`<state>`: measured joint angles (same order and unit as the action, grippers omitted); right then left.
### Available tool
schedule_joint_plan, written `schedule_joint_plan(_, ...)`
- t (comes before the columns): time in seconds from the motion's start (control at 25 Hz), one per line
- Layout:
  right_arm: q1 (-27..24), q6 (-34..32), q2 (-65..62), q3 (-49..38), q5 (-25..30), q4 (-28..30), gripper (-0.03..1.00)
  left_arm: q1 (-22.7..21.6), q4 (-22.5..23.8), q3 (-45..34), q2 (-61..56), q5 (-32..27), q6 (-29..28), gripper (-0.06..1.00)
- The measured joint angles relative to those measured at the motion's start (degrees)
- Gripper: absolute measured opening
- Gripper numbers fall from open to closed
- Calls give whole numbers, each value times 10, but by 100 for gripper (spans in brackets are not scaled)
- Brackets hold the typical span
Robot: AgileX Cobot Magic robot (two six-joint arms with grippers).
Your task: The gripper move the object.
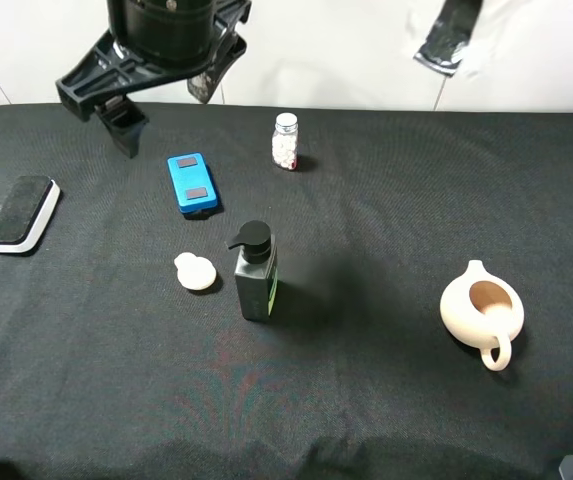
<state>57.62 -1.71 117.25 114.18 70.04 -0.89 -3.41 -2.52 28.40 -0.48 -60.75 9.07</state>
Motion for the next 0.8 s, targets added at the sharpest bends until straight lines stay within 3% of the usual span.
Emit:
schedule_joint_plan(0.28, -7, -15, -60, -87, 0, 20, 68, 0, 0, 0, 0, 0, 0, 99)
schedule_joint_plan(0.8, -28, -45, -166, -232, 0, 2, 69, 0, 0, 0, 0, 0, 0, 99)
